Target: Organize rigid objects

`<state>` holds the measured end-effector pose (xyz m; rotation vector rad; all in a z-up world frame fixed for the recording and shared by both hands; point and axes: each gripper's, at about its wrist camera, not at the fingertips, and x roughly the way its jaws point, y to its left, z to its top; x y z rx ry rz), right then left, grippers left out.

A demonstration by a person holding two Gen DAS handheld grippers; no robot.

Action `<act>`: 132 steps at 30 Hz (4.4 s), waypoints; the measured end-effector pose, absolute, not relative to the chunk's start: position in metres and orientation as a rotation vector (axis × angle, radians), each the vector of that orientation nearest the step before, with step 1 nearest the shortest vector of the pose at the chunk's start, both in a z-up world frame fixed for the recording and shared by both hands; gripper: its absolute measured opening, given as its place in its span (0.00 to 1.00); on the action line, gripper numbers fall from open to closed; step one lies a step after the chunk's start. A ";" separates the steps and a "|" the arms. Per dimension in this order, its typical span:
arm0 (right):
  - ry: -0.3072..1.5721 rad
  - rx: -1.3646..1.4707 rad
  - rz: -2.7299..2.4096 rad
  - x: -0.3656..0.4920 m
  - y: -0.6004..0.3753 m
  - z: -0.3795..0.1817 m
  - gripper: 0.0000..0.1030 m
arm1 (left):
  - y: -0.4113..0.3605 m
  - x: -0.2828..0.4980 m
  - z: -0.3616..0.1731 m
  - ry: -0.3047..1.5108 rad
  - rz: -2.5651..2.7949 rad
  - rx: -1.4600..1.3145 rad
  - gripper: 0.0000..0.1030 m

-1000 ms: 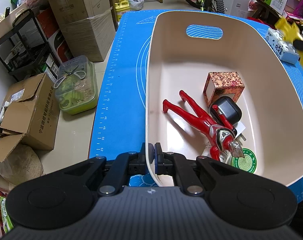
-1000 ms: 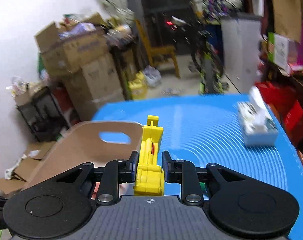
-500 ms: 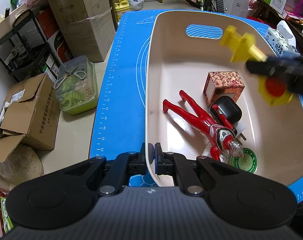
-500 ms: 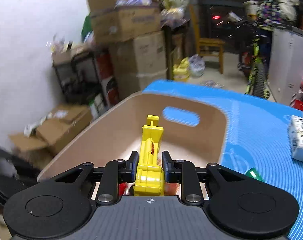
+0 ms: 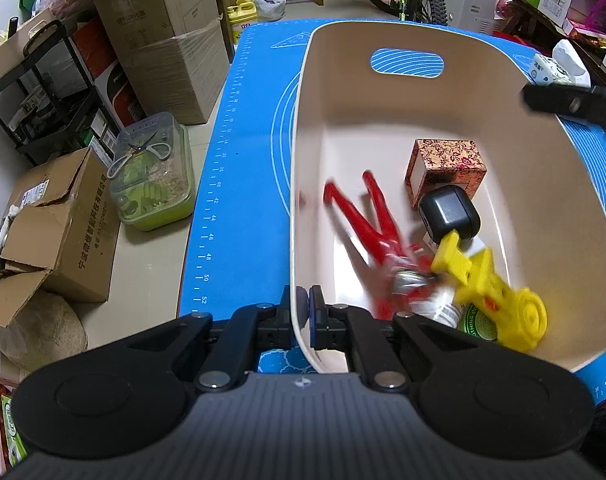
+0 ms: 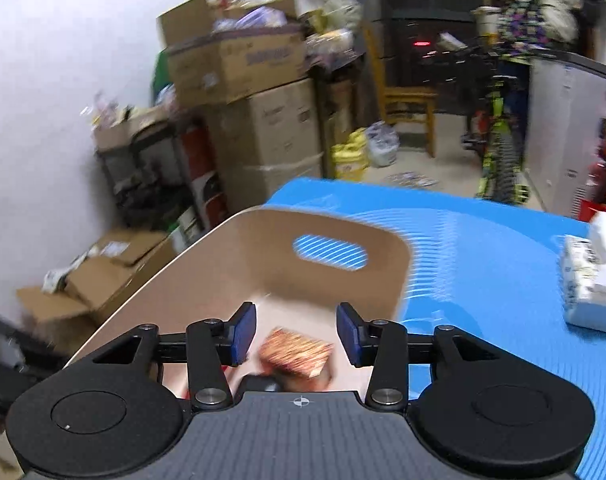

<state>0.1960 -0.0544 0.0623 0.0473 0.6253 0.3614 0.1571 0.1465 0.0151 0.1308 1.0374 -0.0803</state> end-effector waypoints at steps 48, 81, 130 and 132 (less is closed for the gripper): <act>0.840 -0.056 0.076 0.272 -0.160 -0.059 0.53 | 0.147 0.156 0.015 1.039 -0.083 0.137 0.08; 0.647 0.112 0.176 0.209 -0.145 0.047 0.32 | 0.146 0.156 0.015 1.035 -0.080 0.118 0.08; 0.683 0.071 0.151 0.077 -0.079 0.102 0.77 | 0.101 0.079 0.079 0.860 -0.103 0.105 0.67; 0.675 0.066 0.139 0.064 -0.084 0.105 0.77 | 0.098 0.069 0.084 0.847 -0.111 0.087 0.67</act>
